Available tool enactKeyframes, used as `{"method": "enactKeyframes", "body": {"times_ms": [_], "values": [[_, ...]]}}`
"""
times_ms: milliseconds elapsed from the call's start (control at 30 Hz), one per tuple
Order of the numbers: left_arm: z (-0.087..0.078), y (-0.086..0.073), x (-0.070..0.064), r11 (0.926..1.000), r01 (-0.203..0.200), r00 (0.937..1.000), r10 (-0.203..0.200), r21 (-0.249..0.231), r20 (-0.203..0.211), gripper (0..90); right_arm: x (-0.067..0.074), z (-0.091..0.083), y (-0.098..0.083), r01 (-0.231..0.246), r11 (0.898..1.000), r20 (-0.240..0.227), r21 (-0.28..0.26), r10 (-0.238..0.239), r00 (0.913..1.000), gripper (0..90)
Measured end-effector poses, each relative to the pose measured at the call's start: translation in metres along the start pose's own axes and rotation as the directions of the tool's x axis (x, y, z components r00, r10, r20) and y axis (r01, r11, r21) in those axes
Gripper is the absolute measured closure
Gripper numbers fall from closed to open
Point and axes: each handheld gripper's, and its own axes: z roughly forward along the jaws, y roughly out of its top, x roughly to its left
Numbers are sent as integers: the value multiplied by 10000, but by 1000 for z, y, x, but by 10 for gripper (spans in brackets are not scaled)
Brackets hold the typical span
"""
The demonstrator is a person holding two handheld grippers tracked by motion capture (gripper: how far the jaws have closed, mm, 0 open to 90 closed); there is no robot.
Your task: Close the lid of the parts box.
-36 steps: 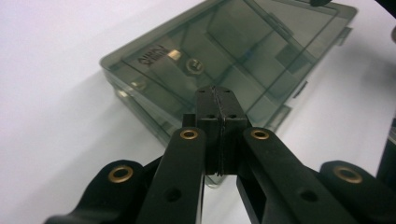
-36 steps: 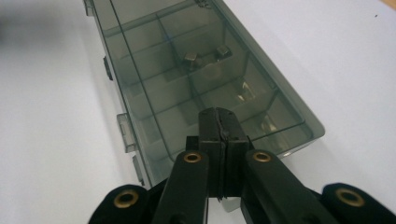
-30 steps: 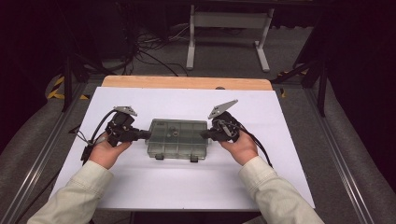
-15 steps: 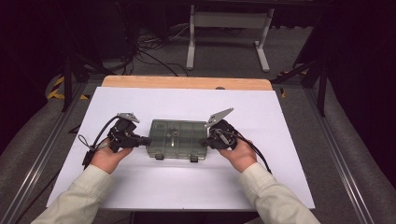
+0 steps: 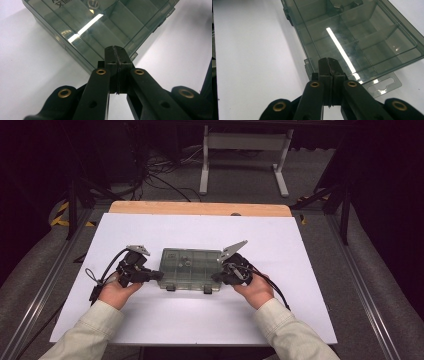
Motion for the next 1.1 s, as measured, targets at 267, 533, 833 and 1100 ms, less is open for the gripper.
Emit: {"method": "enactKeyframes", "body": {"times_ms": [267, 533, 833, 1100], "values": [[4, -3, 3, 10000, 11, 10000, -11, 86, 2, 895, -1, 5, -5, -168, 9998, -81, 70, 169, 9998, 900], [4, -4, -1, 10000, -49, 9999, 49, 37, -154, 895, 1, 4, -7, -195, 9998, -91, -12, 195, 9998, 900], [4, -10, -6, 9988, -352, 9993, 356, -346, 119, 798, 13, 4, -11, 285, 9991, -205, 321, -278, 9994, 900], [-2, -25, -10, 9972, -258, 9988, 287, -704, 405, 652, 14, 10, -19, 446, 9958, -71, 800, -442, 9990, 900]]}}
